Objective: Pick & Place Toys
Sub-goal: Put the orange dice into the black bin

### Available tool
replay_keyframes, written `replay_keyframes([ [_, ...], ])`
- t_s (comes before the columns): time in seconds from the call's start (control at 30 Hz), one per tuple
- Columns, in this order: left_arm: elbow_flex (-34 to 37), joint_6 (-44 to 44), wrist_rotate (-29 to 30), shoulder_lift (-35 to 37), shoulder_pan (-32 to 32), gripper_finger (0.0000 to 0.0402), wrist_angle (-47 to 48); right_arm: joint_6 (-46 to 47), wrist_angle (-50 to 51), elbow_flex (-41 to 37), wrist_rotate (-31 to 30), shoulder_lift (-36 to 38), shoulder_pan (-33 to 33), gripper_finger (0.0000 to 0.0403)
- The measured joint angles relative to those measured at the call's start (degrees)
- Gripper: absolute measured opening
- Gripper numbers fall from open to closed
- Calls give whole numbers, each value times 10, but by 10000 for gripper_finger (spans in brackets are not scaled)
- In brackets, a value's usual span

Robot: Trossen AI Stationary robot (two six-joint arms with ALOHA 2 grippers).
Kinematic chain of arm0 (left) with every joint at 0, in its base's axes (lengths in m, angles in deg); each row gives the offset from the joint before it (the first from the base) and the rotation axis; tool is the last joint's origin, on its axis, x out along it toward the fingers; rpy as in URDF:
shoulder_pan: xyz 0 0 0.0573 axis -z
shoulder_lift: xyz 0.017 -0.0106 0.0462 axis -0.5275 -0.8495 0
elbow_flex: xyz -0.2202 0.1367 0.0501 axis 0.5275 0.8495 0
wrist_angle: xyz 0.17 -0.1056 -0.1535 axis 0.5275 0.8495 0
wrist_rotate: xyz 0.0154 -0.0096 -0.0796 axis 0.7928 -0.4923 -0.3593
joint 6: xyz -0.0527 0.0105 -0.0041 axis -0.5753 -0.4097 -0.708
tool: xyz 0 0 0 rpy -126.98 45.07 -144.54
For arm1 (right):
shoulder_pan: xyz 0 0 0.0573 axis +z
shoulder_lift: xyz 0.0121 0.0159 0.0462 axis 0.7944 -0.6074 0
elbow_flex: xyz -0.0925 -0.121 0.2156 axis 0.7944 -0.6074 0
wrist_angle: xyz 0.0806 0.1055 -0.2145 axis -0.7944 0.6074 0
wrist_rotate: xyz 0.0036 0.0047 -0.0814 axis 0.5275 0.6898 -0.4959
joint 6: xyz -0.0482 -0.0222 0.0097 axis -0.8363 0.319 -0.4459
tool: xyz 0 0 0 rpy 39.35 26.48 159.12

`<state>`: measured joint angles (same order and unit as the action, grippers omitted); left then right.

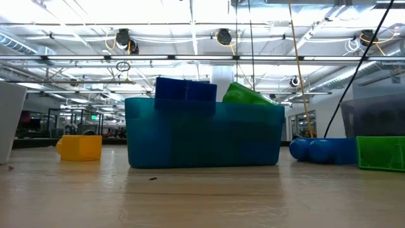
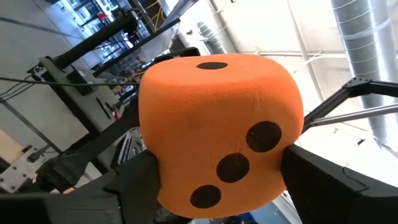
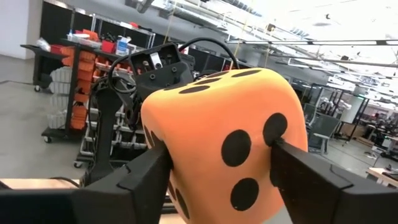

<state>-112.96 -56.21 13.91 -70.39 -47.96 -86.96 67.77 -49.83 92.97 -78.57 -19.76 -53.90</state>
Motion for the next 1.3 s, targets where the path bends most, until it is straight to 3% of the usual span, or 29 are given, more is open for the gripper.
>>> replay_keyframes([
  [0.53, 0, 14, 9, 0, 0, 379, -4, -14, -42, 0, -5, 0, -1, 158],
  [1.3, 0, 51, 18, -3, -23, 384, -29, -75, -72, -2, -57, 24, -1, 143],
])
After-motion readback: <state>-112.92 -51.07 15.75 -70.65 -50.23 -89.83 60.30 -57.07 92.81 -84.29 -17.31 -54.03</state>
